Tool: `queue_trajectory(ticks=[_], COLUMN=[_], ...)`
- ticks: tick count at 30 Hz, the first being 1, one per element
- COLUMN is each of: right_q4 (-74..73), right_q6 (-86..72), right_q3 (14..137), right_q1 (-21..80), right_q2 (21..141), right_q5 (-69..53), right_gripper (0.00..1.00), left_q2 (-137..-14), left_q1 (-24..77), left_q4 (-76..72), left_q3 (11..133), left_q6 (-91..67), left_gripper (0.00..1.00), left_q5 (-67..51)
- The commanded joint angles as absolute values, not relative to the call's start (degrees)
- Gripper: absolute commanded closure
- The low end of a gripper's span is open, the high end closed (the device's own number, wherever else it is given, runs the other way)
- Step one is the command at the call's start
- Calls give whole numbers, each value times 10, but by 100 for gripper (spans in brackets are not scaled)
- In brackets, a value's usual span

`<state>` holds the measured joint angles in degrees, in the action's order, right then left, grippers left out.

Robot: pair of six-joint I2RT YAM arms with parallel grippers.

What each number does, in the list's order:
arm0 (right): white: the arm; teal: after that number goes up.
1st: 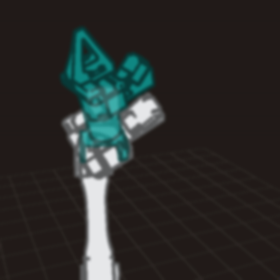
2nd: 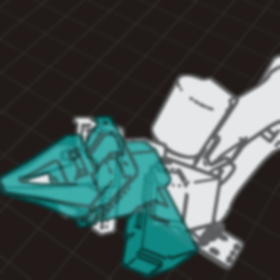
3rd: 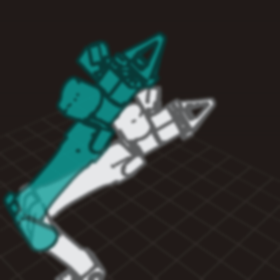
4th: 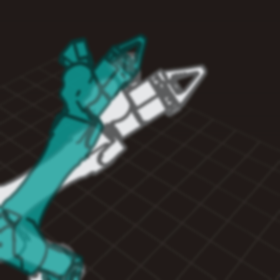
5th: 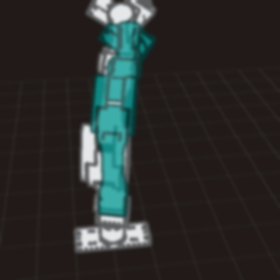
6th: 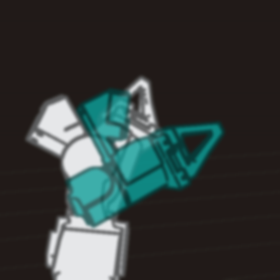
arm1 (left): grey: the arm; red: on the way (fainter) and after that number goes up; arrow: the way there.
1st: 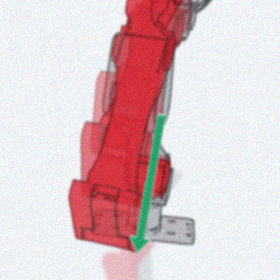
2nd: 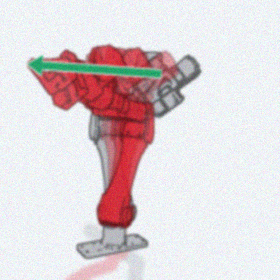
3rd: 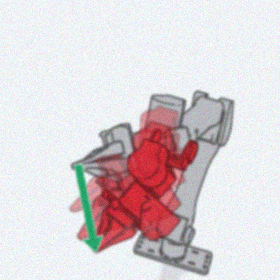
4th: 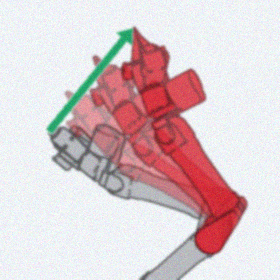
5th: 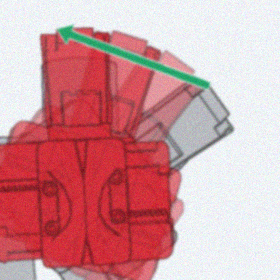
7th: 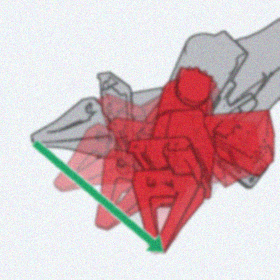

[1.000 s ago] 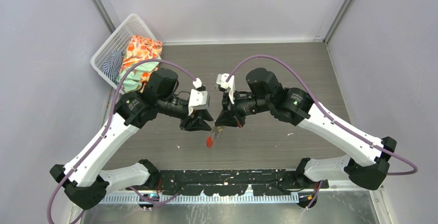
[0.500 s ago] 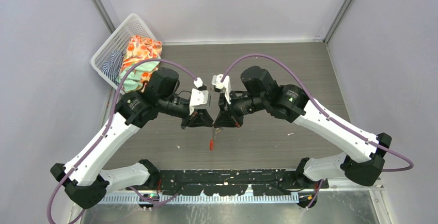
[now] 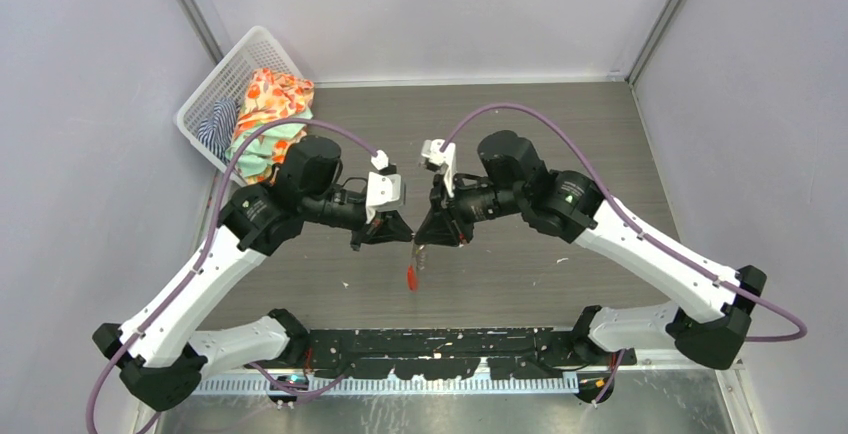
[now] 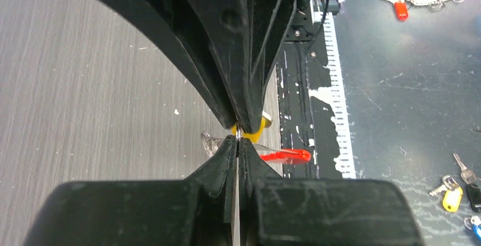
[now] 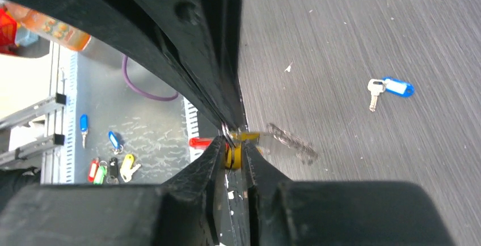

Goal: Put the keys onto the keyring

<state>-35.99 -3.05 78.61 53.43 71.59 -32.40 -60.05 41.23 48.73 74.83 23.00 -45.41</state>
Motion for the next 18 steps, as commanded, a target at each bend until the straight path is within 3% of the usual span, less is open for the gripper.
queue_trajectory(ticks=[1,13,18], right_q4=[-239,-117,-119], right_q6=[-123,-220,-222], right_q3=[733,652,648], right_q1=[500,477,474], right_q2=[644,605,600], right_q5=[-349,-386,-394], right_gripper=[76,70,84], left_q2=[-566,-559,-555], left_q1=[415,415,415], left_q4=[385,344,346], left_q3=[724,716,713], left_q6=[162,113,113], left_gripper=[100,100,100], left_q5=[-432,-438,-431])
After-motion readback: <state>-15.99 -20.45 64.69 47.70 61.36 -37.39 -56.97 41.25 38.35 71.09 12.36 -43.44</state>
